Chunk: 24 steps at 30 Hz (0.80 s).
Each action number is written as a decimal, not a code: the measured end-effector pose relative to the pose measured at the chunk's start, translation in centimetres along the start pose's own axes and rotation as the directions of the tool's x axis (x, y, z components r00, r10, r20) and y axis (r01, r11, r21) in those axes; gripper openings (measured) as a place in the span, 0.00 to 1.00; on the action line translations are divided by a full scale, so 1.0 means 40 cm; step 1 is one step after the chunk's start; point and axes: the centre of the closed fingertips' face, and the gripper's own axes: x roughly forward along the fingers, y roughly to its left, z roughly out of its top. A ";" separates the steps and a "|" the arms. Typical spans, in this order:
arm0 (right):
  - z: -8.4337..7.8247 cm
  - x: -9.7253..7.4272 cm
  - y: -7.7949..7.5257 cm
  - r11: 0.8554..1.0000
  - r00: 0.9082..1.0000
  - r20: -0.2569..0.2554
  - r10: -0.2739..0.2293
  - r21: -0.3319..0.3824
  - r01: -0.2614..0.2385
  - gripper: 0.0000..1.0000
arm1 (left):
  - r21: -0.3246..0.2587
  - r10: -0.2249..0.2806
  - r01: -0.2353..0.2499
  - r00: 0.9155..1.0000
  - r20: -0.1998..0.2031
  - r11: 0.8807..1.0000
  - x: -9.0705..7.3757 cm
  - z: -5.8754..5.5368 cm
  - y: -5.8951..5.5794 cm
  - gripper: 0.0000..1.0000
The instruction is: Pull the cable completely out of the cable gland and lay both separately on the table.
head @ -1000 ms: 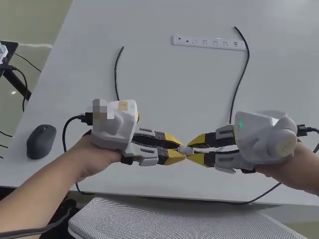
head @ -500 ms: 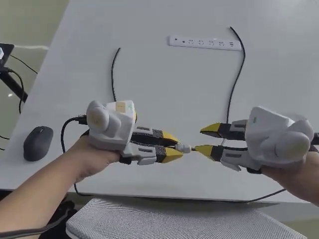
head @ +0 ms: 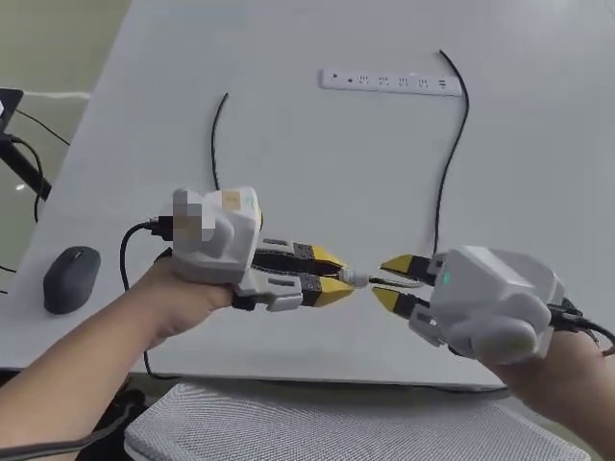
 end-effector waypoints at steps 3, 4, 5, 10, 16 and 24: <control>0.011 0.002 0.006 1.000 1.000 0.008 -0.003 -0.016 0.003 0.04 | -0.007 0.008 -0.008 1.000 0.003 1.000 0.002 0.003 0.003 0.15; 0.011 0.002 0.002 1.000 1.000 0.006 -0.010 -0.022 0.011 0.02 | -0.006 0.008 -0.008 1.000 0.003 1.000 0.003 0.004 0.002 0.15; 0.011 0.003 0.002 1.000 1.000 0.002 -0.009 -0.024 0.009 0.02 | -0.004 0.009 -0.009 1.000 0.001 1.000 0.005 0.004 0.000 0.15; 0.015 0.003 0.002 0.999 1.000 0.008 -0.027 -0.024 0.027 0.02 | -0.011 0.016 -0.016 1.000 0.000 1.000 0.005 0.006 0.002 0.15; 0.011 0.004 0.006 0.999 0.999 0.004 -0.033 -0.024 0.033 0.01 | -0.006 0.018 -0.018 1.000 -0.013 1.000 0.008 0.001 -0.003 0.15; 0.009 -0.002 0.004 0.999 0.999 0.002 -0.041 -0.036 0.041 0.00 | -0.003 0.027 -0.027 1.000 -0.008 1.000 0.009 0.004 -0.001 0.15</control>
